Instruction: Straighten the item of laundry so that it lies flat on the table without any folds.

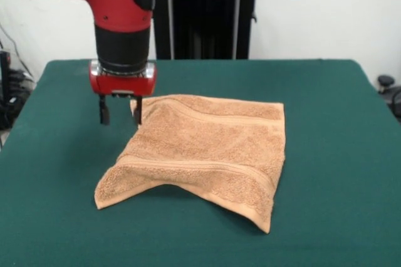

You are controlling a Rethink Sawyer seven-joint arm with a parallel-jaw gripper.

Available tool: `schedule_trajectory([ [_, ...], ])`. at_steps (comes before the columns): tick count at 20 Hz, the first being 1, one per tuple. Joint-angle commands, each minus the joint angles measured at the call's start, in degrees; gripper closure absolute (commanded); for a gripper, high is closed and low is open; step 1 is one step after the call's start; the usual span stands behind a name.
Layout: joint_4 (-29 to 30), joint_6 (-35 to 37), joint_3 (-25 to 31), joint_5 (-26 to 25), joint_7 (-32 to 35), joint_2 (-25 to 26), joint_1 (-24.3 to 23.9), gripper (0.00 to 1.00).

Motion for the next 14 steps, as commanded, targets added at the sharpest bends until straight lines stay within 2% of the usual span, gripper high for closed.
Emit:
schedule_trajectory([
  [1,7.8,-3.1,-3.3,0.9,5.1,-2.4,4.6,0.0],
  [7,8.1,-6.3,-5.6,0.7,8.4,-1.4,7.2,0.0],
  [14,6.8,-12.5,-10.9,1.3,15.2,2.3,13.3,0.0],
])
